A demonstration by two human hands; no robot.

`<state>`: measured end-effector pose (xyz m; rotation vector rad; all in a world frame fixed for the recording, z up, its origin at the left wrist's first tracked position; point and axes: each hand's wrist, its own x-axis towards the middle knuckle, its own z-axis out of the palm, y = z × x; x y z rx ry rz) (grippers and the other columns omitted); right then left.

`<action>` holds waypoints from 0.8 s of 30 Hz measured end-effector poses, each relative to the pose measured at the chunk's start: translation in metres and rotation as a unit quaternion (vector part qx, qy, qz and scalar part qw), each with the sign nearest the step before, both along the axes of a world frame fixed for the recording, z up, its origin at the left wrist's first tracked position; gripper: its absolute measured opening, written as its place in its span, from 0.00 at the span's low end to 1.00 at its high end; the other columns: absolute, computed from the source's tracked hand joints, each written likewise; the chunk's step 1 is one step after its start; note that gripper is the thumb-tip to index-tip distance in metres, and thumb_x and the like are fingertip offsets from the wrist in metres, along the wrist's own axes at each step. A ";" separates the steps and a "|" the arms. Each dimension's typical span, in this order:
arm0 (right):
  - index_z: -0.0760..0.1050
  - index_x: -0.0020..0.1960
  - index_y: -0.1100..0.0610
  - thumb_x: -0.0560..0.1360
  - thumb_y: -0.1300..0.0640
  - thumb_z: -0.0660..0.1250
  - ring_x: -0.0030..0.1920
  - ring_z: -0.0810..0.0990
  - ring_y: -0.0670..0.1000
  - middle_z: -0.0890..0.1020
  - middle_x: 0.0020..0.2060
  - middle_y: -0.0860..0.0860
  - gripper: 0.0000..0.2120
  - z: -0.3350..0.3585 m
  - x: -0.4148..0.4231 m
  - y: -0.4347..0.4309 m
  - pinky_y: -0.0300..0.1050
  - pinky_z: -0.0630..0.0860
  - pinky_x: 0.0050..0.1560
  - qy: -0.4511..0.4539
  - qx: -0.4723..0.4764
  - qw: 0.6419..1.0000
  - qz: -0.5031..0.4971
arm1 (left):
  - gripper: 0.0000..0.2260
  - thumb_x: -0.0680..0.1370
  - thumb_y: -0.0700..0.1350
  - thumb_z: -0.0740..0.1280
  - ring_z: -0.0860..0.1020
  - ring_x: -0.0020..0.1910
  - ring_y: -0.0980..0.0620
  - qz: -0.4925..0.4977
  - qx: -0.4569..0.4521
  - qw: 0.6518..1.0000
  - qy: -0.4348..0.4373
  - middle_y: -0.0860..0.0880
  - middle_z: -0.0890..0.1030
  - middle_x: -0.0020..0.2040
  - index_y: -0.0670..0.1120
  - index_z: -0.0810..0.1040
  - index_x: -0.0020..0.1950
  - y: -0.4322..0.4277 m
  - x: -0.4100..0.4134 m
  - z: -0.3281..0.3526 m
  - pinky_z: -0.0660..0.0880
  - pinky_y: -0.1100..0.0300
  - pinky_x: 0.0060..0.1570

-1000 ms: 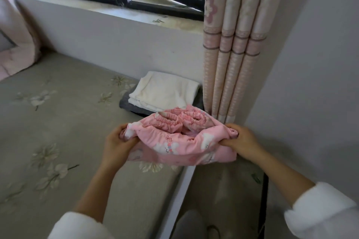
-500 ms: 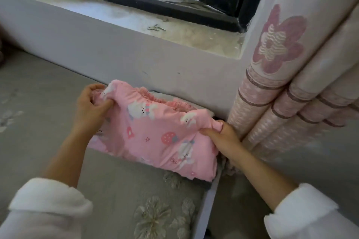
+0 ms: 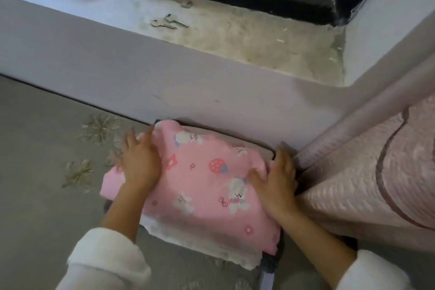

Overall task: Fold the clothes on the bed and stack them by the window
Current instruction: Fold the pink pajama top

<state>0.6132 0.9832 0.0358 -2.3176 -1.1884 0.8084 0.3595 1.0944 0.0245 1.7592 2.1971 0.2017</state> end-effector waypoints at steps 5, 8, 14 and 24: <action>0.55 0.76 0.43 0.77 0.47 0.54 0.76 0.50 0.51 0.56 0.77 0.48 0.27 0.005 -0.027 -0.016 0.51 0.44 0.73 -0.165 0.145 0.916 0.337 | 0.23 0.78 0.63 0.48 0.45 0.77 0.49 -0.162 0.062 0.981 -0.081 0.55 0.51 0.78 0.65 0.59 0.73 -0.036 0.021 0.009 0.40 0.43 0.71; 0.42 0.76 0.36 0.79 0.42 0.46 0.77 0.39 0.47 0.43 0.77 0.42 0.27 -0.013 -0.019 -0.012 0.52 0.34 0.74 -0.151 0.048 0.908 0.388 | 0.27 0.74 0.69 0.40 0.39 0.77 0.49 -0.150 0.004 0.989 -0.010 0.56 0.44 0.79 0.69 0.46 0.74 -0.044 0.009 -0.011 0.36 0.45 0.71; 0.34 0.74 0.36 0.77 0.40 0.41 0.76 0.34 0.47 0.39 0.76 0.42 0.28 -0.053 -0.028 0.006 0.51 0.30 0.73 -0.179 -0.011 0.904 0.389 | 0.31 0.74 0.68 0.38 0.38 0.77 0.46 -0.119 -0.028 0.992 0.029 0.52 0.43 0.79 0.63 0.42 0.76 -0.030 0.006 -0.056 0.35 0.47 0.73; 0.31 0.74 0.39 0.80 0.41 0.44 0.75 0.30 0.47 0.30 0.72 0.41 0.29 -0.086 -0.026 0.014 0.50 0.26 0.72 -0.190 -0.049 0.888 0.416 | 0.30 0.76 0.66 0.40 0.37 0.76 0.43 -0.096 0.002 0.992 0.078 0.48 0.42 0.79 0.58 0.40 0.76 -0.036 0.017 -0.093 0.30 0.49 0.71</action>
